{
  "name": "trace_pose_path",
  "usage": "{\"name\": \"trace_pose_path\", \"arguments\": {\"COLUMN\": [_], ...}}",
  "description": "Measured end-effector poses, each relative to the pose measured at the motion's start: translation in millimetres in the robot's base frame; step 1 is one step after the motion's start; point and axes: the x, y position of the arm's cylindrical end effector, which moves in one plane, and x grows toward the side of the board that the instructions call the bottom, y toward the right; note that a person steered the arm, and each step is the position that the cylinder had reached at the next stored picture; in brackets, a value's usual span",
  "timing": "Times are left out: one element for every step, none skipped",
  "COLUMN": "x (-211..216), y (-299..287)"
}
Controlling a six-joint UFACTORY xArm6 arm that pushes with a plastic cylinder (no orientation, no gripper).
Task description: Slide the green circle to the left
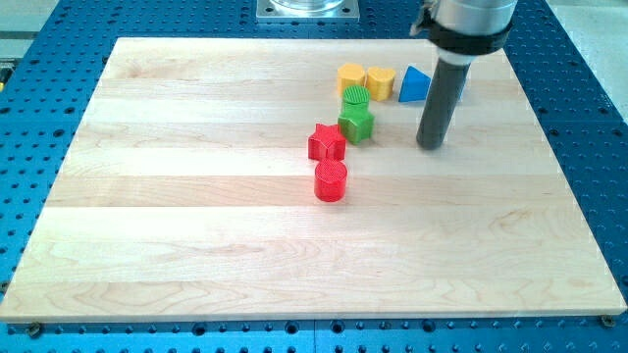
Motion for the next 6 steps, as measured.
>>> {"name": "trace_pose_path", "arguments": {"x": [-25,-25,-29,-37,-37,-34], "y": [-17,-61,-100,-143,-177,-208]}}
